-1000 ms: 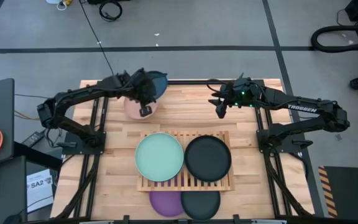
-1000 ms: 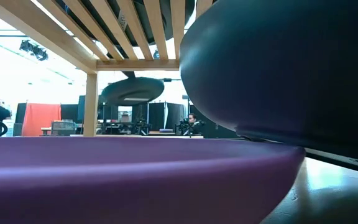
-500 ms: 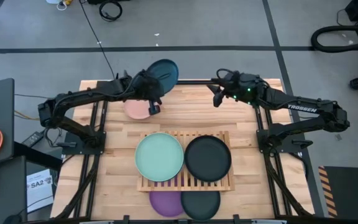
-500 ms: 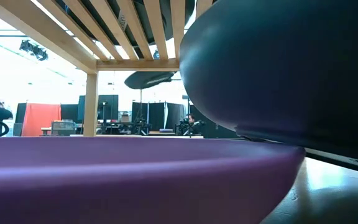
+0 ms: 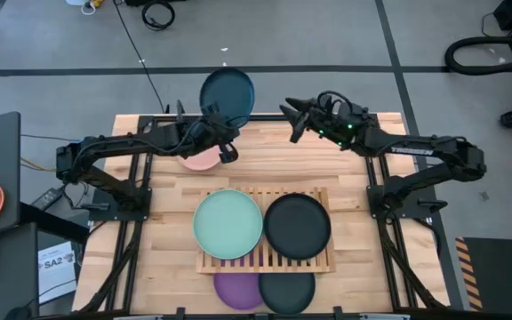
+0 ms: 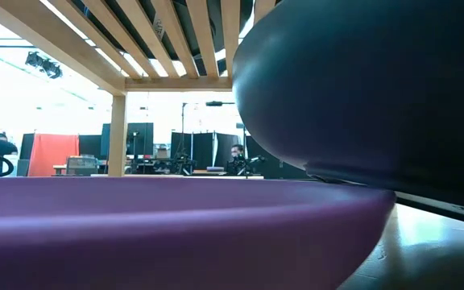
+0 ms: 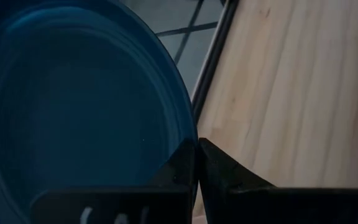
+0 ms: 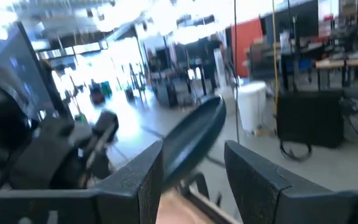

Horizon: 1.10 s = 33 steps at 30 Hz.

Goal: Place and stack plates onto a shelf
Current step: Stack the dark green plate on top of the black plate on the shelf

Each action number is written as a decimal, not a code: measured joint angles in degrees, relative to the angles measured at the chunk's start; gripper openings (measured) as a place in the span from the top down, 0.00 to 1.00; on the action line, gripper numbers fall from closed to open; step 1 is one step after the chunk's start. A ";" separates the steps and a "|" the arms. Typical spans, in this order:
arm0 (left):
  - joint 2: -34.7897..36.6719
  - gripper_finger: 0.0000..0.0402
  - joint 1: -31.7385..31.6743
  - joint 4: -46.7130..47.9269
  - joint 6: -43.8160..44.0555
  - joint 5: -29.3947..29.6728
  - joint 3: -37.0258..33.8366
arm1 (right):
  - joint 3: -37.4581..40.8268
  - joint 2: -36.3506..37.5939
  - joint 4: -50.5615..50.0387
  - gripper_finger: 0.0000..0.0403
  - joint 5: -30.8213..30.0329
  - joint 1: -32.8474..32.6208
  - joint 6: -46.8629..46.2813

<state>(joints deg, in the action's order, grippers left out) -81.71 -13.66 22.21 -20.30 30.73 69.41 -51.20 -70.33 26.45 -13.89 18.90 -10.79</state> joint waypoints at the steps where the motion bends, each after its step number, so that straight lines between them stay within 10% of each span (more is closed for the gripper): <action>1: 0.00 0.97 0.35 -0.04 0.07 0.80 0.00 | 0.00 -1.30 2.92 0.57 0.00 0.00 -0.09; 15: -0.02 0.97 2.42 -2.28 -0.03 3.35 0.00 | -6.03 -18.30 16.78 0.57 -0.37 -0.29 -3.20; 33: -0.04 0.97 2.37 -2.71 -4.24 4.14 -0.07 | -13.37 -24.17 14.02 0.57 -15.95 -1.19 -2.77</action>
<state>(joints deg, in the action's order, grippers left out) -81.76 -11.29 19.49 -24.54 34.87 69.34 -64.57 -94.50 40.47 -29.84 17.70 -13.56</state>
